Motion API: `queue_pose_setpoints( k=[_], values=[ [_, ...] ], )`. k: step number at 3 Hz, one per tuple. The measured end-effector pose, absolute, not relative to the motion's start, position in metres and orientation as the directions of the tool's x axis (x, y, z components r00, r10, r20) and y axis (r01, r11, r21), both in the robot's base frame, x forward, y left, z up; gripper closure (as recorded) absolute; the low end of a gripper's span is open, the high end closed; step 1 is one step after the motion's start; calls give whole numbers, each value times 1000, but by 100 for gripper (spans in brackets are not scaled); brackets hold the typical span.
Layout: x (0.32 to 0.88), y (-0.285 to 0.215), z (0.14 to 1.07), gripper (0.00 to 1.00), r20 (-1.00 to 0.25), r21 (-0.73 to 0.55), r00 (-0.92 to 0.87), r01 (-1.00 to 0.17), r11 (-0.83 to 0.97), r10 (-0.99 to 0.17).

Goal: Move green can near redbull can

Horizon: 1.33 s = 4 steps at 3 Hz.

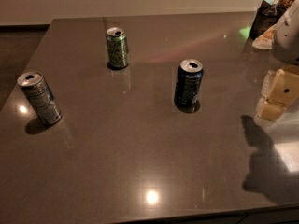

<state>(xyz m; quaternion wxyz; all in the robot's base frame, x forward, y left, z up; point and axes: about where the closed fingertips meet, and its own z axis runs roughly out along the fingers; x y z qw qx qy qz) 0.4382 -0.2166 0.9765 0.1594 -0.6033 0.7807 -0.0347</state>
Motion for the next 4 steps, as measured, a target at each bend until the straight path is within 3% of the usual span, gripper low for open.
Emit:
queue_pose_setpoints(
  k=[2,4],
  values=[
    [453,-211,978,0,-229,-214,-241,-933,290,-943],
    [553,-192,993,0,-373,-198,-363,-868,455,-854]
  ],
)
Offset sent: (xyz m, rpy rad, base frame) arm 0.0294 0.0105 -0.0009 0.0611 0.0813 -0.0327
